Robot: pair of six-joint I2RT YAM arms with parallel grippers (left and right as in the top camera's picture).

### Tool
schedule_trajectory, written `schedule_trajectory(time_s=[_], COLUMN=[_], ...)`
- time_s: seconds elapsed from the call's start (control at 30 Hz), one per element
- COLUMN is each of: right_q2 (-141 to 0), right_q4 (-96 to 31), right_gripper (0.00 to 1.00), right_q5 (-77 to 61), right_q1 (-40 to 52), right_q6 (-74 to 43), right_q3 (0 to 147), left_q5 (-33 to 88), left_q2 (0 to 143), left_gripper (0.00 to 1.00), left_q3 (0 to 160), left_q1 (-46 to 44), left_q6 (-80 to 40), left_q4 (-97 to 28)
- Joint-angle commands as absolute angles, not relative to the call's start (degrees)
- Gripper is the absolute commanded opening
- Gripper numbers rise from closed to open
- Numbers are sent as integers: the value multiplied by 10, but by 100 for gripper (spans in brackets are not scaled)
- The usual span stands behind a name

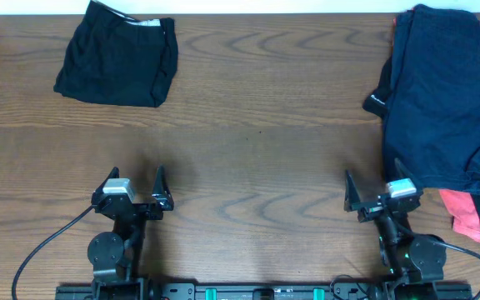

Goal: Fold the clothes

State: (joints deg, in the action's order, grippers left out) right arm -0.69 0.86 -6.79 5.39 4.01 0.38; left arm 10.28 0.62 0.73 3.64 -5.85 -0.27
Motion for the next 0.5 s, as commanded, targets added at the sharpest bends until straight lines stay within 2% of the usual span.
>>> schedule_trajectory(time_s=[0.0,0.27,0.47], right_q2=[-3,-6,-62], right_q4=[22,56,55], right_gripper=[99,99,99], right_q5=[-64,-61,-60], right_q1=[49,49,49], right_q6=[48,28,20], right_q3=[3,22,79], left_q5=[115,162,191], left_q2=[2,2,5], left_gripper=[98,98,98], left_q3=[2,19,90], left_q1=[34,34,34], left_q6=[-62,-66,-80], left_q4=[-30,-6,-9])
